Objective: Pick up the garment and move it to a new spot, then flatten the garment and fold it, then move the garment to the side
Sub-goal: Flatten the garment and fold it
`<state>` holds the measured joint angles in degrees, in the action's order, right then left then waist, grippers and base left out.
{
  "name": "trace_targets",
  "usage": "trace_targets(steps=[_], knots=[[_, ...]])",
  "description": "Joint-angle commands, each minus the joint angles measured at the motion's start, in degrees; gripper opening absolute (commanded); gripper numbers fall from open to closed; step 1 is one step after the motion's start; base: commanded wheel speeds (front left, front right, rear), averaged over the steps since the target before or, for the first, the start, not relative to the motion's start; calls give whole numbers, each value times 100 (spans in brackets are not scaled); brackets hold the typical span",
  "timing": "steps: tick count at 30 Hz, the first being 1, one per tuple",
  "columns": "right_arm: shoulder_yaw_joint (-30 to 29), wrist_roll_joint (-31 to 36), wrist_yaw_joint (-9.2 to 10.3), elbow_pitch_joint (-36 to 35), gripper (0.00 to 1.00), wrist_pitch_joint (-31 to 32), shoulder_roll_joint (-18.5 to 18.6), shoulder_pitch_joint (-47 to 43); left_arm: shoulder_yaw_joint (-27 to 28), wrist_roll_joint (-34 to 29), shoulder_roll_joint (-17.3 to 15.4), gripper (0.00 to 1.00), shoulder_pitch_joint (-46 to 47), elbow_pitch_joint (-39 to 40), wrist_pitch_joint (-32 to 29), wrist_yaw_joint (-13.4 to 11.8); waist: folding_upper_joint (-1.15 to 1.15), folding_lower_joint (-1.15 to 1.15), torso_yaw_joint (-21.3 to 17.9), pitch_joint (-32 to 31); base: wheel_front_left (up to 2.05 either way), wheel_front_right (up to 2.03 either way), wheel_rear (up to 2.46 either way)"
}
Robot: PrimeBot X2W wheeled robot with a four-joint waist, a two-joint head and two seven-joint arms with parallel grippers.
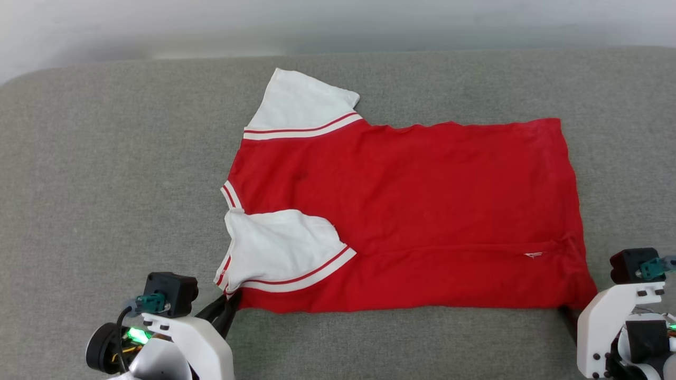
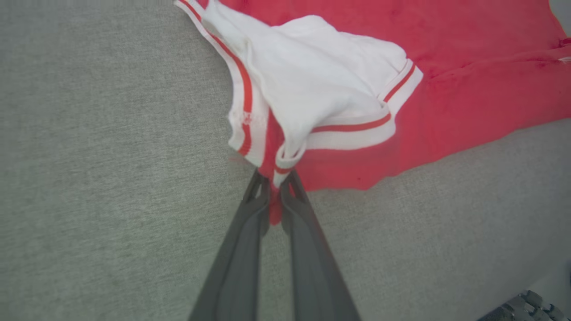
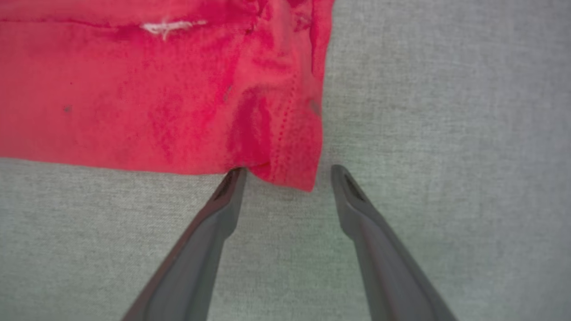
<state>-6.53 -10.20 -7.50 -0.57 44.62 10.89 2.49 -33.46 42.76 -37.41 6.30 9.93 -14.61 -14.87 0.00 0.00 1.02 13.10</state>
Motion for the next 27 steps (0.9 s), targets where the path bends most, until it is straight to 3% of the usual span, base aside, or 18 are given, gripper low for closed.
trace_targets(steps=[1,10,11,12,13,19,27], knots=[[27,-3,2,73,100,-31,-20,82,9,-34,-23,0,21,90,-23,-43,0,0,38,60,0,0,0],[285,58,1,668,100,-160,-71,242,-57,-71,-47,0,24,299,-87,-66,0,0,128,311,0,0,0],[291,28,0,728,90,-165,-86,259,-65,-59,-58,0,10,273,-108,-66,0,0,132,324,0,0,0],[317,30,-2,788,38,-149,-78,271,-82,-51,-72,0,0,246,-127,-57,0,0,135,331,0,0,0],[339,23,-6,837,0,-151,-62,290,-81,-49,-87,0,-10,216,-136,-56,0,0,137,332,0,0,0],[214,-10,3,912,0,-280,47,283,-122,-50,-151,0,-125,26,-169,-66,0,0,108,176,0,0,0],[80,-139,5,512,0,-243,328,3,-151,50,-387,0,-522,-66,-176,-60,0,0,10,-223,0,0,0]])
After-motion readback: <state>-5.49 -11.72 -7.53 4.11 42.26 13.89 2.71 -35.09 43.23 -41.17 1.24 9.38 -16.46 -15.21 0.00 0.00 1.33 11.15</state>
